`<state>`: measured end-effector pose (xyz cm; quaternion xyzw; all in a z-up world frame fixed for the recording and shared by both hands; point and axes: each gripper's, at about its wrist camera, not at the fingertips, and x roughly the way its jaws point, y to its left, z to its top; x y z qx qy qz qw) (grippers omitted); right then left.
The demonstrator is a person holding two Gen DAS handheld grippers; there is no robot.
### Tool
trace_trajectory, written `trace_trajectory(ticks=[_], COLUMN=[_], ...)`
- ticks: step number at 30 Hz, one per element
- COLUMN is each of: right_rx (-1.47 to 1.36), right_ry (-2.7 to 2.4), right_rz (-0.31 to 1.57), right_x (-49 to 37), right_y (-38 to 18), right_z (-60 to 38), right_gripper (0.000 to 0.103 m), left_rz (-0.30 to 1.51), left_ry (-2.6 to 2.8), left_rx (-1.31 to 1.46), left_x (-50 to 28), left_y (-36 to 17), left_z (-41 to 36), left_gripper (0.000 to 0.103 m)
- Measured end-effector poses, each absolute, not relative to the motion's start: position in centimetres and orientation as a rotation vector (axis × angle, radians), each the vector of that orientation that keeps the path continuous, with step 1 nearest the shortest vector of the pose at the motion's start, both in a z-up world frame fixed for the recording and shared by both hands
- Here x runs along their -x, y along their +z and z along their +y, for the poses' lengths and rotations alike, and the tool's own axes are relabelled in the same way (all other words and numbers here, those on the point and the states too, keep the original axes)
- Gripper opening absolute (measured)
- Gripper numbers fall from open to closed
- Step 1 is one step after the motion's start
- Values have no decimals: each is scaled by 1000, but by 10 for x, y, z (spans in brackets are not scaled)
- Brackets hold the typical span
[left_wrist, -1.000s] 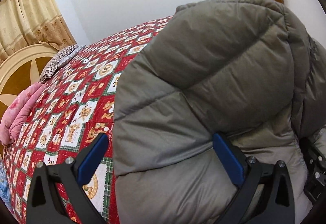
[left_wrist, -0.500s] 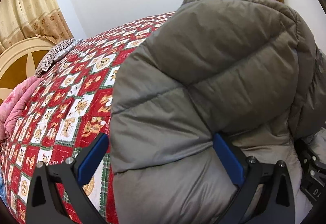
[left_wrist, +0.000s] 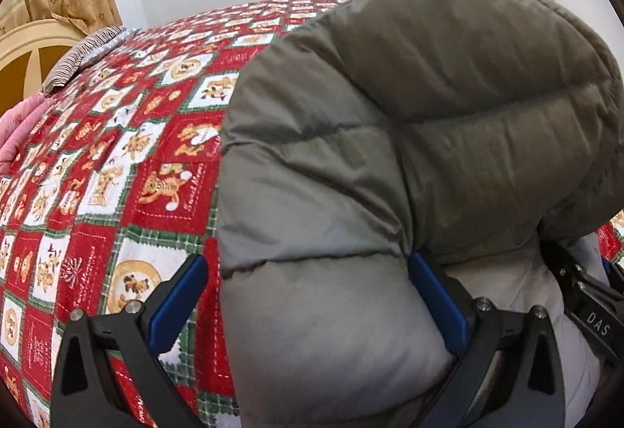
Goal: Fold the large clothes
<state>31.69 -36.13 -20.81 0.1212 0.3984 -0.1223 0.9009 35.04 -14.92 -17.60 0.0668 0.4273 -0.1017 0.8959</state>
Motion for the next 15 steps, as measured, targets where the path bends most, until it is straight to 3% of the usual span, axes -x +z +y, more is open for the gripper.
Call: trace_trajectory(ticks=[7,15], right_rx=[-283,-319], right_ry=[-213,-189], right_rz=[817,801], right_x=[-317,-316], right_y=[-210,-212], right_z=[-367,-373], right_gripper=[88,88], left_rz=[903,776], left_ry=[-271,-249], left_rx=[-131,-142], left_x=[-337,-320], left_y=[-165,-146], left_z=[-138,-112], left_gripper=[103,103])
